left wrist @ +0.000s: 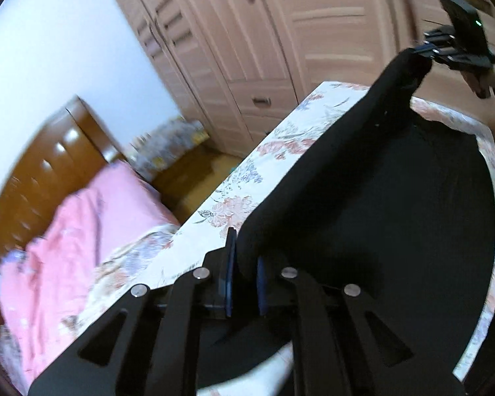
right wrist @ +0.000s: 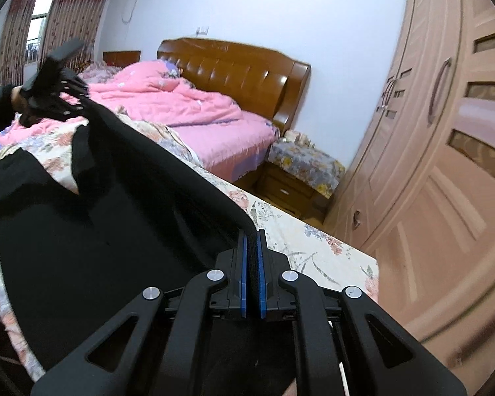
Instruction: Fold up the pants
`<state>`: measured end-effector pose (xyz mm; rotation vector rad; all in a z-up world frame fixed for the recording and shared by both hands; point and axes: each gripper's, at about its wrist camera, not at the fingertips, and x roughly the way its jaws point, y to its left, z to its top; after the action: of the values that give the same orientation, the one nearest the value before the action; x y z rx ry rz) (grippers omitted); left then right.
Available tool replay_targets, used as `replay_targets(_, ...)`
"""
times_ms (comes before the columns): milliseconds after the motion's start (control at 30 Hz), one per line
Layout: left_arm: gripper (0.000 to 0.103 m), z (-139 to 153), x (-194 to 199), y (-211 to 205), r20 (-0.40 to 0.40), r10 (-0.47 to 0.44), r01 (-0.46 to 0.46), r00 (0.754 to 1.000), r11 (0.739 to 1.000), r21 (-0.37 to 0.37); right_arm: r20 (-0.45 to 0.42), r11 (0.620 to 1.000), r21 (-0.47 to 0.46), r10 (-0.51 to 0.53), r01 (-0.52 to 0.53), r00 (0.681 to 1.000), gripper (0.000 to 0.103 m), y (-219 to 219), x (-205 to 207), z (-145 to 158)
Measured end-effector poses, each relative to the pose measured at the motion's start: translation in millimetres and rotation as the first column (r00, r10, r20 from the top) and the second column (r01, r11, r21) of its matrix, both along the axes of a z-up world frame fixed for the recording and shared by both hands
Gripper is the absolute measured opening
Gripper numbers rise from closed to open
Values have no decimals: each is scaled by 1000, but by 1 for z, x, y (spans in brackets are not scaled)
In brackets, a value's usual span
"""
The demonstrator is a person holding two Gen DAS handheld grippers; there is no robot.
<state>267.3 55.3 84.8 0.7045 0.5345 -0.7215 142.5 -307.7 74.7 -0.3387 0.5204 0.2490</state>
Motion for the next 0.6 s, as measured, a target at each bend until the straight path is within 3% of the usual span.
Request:
replay_targets(133, 10, -7, -80, 7, 71, 24, -25, 997, 1000, 5, 8, 1000, 15, 11, -11, 1000, 8, 4, -52, -10)
replay_targets(300, 10, -49, -159, 7, 82, 71, -74, 994, 997, 31, -24, 999, 29, 14, -13, 1000, 8, 9, -99, -41)
replay_targets(433, 10, -95, -202, 4, 70, 102, -108, 992, 990, 89, -70, 999, 36, 10, -8, 997, 8, 13, -131, -77)
replay_targets(600, 11, -138, -221, 6, 78, 144, -153, 986, 981, 119, -130, 999, 43, -26, 32, 991, 8, 15, -151, -121)
